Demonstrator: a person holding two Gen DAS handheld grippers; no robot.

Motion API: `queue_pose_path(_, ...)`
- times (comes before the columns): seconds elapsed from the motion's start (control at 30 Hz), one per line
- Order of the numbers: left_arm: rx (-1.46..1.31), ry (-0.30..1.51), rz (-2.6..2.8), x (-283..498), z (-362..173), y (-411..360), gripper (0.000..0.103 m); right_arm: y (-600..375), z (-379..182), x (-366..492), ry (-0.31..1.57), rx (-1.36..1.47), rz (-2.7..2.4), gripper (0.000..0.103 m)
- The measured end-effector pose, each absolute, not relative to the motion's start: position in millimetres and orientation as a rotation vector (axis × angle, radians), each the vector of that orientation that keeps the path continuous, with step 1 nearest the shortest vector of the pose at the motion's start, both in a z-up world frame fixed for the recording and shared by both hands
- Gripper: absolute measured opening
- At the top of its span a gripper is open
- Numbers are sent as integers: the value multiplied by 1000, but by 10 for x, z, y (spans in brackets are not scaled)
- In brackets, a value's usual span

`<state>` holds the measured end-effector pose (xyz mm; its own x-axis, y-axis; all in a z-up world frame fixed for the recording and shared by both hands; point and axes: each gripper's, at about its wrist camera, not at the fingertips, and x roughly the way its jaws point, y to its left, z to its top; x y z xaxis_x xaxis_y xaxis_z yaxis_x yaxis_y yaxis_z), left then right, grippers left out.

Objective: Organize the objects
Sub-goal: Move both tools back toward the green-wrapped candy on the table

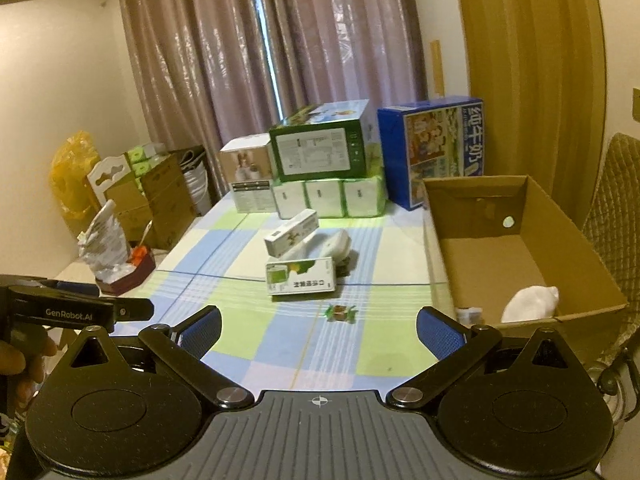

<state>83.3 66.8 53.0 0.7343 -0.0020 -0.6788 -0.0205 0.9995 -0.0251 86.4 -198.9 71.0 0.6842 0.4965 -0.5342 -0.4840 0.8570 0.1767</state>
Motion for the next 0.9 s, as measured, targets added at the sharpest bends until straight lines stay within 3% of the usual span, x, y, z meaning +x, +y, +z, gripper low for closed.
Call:
queue_pose_path(0.53,-71,801,74,1467,49,989,102,-1456,-76,1600,676,-57,568,100)
queue_pose_path(0.7,-88,825,87,1834,-228,1035,102,-1377,-399,1996,743,-35,548,83)
queue_pose_path(0.9,-79,818,74,2244,-488,1004,102,-1267,-722,2355,770,-35,524,77)
